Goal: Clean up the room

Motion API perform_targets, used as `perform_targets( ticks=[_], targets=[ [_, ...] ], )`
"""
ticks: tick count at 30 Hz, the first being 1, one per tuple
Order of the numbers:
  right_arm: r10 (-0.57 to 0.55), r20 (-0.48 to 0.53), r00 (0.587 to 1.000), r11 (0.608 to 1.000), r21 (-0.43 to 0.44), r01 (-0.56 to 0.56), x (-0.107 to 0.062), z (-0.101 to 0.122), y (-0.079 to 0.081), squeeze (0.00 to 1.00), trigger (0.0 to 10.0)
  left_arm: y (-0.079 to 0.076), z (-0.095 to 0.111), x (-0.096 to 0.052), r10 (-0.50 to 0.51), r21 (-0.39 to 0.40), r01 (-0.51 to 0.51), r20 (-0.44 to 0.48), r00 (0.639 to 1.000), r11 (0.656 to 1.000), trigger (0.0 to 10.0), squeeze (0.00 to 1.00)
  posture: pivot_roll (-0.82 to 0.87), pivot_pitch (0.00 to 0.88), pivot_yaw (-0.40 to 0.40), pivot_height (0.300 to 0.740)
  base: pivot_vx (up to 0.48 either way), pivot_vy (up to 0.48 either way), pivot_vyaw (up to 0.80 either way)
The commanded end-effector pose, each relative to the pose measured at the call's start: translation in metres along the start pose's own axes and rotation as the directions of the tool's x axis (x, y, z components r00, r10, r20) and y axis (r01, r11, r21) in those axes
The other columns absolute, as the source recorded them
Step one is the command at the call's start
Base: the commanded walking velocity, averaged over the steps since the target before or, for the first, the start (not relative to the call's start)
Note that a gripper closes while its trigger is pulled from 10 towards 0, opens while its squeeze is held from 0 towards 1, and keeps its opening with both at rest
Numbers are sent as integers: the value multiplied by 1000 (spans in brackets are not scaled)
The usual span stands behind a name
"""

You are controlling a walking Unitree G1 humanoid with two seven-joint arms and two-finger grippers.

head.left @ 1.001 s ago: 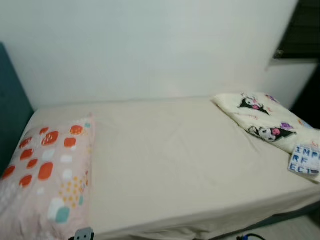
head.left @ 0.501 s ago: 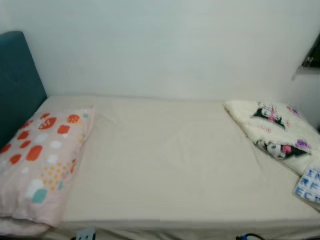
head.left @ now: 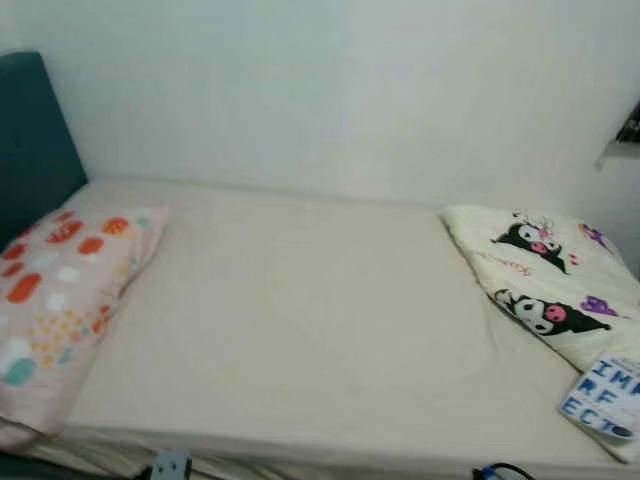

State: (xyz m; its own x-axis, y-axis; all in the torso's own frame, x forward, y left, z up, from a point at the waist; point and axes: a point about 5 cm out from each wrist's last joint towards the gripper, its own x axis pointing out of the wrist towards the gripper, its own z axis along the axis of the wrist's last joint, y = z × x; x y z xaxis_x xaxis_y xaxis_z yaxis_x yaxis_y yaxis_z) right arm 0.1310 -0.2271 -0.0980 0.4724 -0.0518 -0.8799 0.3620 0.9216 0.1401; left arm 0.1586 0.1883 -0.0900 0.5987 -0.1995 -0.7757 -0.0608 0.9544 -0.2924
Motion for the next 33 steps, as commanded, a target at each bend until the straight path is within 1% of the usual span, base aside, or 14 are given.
perform_targets(
  ticks=[1,11,20,23,33],
  targets=[
    [-18,-2,1000,1000,-4,18,0,2,-4,0,10000,-5,-1,2,-23,11,23,-7,1000,1000,10000,0,-7,0,-94,716,0,-480,0],
    [-22,-6,1000,1000,5,22,0,-1,-3,0,10000,-6,-3,1,-30,10,30,-12,999,1000,10000,0,-5,0,-94,716,0,-480,0],
    [-23,-6,1000,1000,8,23,0,0,-3,0,10000,-7,0,2,-50,1,50,2,999,999,10000,0,-4,0,-95,716,0,-480,0],
    [-18,3,1000,1000,14,18,0,3,-1,0,10000,-12,4,4,-86,-4,86,19,996,996,10000,0,-7,0,-93,716,0,-480,0],
    [-28,-1,1000,999,21,28,-1,0,-5,0,10000,-19,13,7,-119,1,119,48,992,993,10000,0,-11,0,-92,716,0,-480,0]
  ],
)
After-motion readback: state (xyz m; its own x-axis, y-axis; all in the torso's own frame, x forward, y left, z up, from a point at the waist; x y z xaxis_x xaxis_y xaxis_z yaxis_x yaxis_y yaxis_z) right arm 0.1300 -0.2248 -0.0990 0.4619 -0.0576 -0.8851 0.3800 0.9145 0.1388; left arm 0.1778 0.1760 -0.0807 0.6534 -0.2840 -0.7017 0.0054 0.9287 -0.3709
